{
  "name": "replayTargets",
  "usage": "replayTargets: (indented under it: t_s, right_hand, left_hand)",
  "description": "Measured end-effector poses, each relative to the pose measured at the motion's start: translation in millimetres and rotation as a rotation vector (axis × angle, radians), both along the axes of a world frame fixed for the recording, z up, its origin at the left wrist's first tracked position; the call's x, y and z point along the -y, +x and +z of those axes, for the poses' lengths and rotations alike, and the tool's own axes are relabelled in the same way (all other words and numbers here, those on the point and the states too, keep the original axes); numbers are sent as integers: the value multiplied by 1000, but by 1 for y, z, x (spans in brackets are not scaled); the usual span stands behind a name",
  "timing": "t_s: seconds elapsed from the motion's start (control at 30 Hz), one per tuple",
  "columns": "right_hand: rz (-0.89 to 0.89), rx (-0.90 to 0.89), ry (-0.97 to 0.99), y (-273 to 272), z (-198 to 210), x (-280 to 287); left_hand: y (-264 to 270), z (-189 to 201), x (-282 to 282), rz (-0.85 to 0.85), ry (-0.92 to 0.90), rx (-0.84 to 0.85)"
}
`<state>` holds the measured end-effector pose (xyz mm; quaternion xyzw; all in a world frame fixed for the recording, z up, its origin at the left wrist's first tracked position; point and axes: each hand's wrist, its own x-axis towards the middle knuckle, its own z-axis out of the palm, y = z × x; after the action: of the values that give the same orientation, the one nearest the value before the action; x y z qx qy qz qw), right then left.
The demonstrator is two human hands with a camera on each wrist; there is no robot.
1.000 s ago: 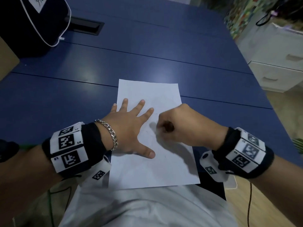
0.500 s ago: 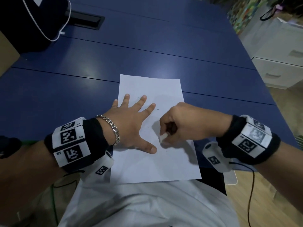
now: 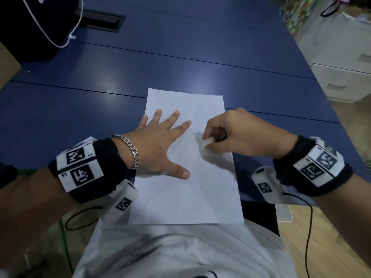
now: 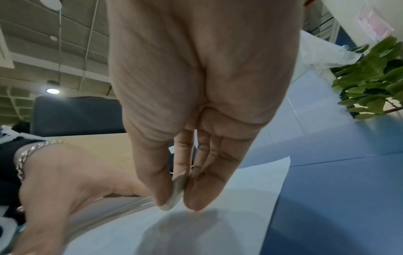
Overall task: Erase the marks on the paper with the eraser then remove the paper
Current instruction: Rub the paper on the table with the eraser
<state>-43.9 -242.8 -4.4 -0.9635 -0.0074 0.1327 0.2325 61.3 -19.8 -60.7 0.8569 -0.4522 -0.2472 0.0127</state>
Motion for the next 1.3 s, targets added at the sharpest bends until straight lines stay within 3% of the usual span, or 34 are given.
replayTargets:
  t_s: [0.33,0.5,0.7,0.87,1.03,1.1,1.2,1.3]
  right_hand:
    - [-11,65,-5,30,-9,-9]
    - [173,-154,-21,17,-2,-22]
    - [44,55,-104,40,1,-5]
    - [232,-187,-82,19,5,-24]
    - [69,70,-107,35,0,-8]
    - [76,21,-97,27,-1,-13]
    - [228,-159,-87,10,2,-30]
    - [160,-84,-117,23,5,-20]
  left_hand:
    - [0,2,3,20,64,70]
    - [0,2,4,13,68,72]
    - [0,4,4,6,97,95]
    - [0,4,5,10,93,87]
    - [-1,4,4,9,95,91]
    - [-1,5,5,9,102,92]
    - [-2,6,4,10,104,87]
    - [-3,8,4,11,103,81]
